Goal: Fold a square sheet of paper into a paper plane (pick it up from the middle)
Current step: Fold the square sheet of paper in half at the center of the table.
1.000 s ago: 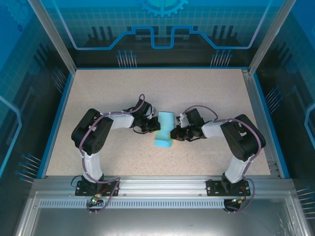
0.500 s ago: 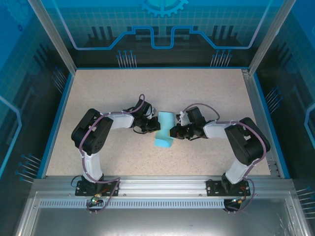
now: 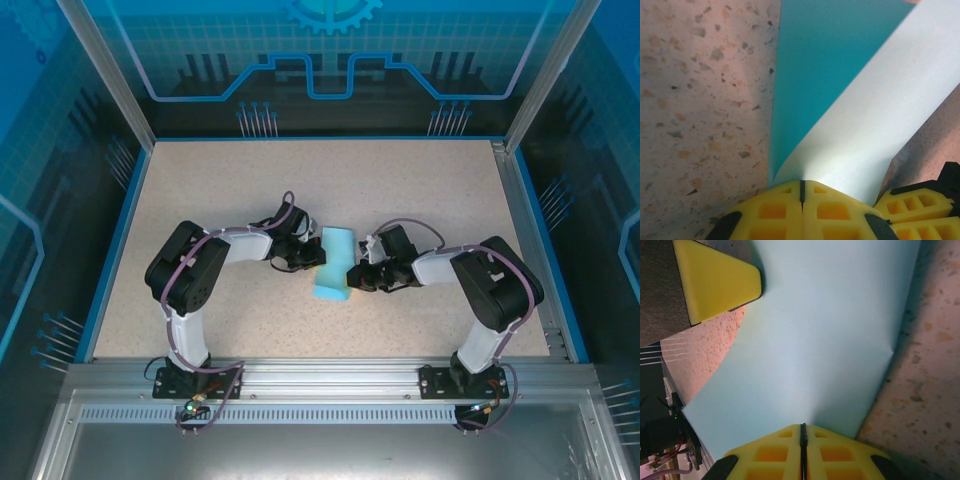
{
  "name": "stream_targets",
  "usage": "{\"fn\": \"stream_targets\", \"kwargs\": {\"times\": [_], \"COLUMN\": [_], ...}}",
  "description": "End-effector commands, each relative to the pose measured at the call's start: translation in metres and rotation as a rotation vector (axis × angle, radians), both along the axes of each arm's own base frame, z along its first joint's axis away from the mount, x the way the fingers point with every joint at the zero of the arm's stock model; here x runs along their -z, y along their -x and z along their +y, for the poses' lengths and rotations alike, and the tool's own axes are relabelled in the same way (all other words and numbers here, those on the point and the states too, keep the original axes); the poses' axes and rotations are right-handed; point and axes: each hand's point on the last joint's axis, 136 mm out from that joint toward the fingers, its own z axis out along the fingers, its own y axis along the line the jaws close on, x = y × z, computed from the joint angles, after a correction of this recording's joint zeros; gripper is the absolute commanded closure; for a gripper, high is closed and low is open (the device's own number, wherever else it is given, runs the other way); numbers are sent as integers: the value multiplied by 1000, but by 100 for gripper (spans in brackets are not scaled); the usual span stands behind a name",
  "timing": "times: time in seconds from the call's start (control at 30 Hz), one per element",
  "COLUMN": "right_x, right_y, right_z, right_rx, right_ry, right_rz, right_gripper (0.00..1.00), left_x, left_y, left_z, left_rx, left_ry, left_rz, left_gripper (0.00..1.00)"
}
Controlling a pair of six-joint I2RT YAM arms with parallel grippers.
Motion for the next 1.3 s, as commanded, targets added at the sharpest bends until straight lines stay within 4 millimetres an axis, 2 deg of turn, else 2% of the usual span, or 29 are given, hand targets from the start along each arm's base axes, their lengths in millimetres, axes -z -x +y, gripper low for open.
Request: {"fn": "stream_targets", "kwargs": {"times": [0.0, 0.13, 0.23, 0.7, 0.77, 0.97, 1.03, 1.13, 1.27], "right_x": [-2, -20, -22, 23, 18, -17, -23, -22, -8], "right_y": [9, 10, 13, 32, 31, 25, 26, 31, 37], "right_z": [1, 8, 14, 2, 3, 7, 9, 12, 12], "right_rx": [-11, -9, -22, -3, -4, -12, -17, -31, -42], "right_ry": [40, 15, 1, 71, 64, 26, 17, 17, 47], "right_rz": [7, -36, -40, 48, 43, -26, -35, -26, 0], "right_gripper": [89, 89, 89, 91, 91, 91, 92, 92, 93], "left_x": [30, 31, 31, 30, 29, 30, 30, 30, 30], "left_y": [27, 26, 26, 26, 26, 26, 26, 25, 25], "left_z": [17, 18, 18, 17, 17, 17, 17, 16, 17], "left_rx": [15, 12, 11, 14, 16, 17, 17, 17, 18], "left_ry": [-100, -106, -103, -101, -101, -102, -103, -101, -103], "left_rz": [90, 88, 92, 87, 85, 87, 87, 85, 85], "left_gripper": [100, 100, 100, 100, 100, 100, 100, 100, 100]}}
